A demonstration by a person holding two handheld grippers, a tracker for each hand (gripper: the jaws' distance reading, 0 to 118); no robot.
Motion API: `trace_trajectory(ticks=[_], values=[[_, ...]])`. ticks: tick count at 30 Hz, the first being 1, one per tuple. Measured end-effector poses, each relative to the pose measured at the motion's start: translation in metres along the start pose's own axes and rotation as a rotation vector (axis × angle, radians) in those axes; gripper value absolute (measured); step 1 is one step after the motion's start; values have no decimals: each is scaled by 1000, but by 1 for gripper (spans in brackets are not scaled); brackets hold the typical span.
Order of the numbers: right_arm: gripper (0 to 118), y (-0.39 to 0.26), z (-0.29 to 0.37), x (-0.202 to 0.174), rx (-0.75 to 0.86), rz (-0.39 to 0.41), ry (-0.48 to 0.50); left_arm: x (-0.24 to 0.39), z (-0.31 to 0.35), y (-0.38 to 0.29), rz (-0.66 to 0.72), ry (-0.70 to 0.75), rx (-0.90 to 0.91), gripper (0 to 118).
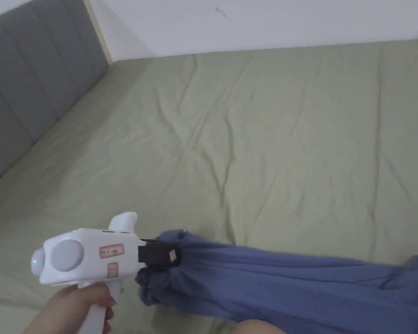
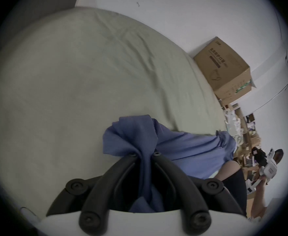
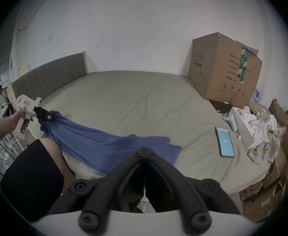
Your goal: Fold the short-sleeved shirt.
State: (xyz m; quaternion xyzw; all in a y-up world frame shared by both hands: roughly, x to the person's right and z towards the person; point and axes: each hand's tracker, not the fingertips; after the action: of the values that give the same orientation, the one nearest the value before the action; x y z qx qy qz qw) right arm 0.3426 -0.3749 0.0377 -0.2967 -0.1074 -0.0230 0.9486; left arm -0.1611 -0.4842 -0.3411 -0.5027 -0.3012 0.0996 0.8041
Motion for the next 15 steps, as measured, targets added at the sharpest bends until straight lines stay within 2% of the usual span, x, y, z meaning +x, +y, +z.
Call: trace_trajectory(ticks=[2,6,8,9,11,15], values=[[0,0,0,-4,4,23,-1,-23,17,14,31,52,11,7],[0,0,1,-9,6,43,7,-56,49,37,-23,306,6,7],[0,-1,1,-10,7,47,10,-63,61,45,37,356,-25,7],[0,-2,1,-11,6,47,12,-58,68,47,72,344,-17,7],[0,-3,0,-11,3,45,16,-33,81,48,80,228,-25,7],[0,-1,-3,-18,-3,51,38,43,84,52,-22,129,-60,7]])
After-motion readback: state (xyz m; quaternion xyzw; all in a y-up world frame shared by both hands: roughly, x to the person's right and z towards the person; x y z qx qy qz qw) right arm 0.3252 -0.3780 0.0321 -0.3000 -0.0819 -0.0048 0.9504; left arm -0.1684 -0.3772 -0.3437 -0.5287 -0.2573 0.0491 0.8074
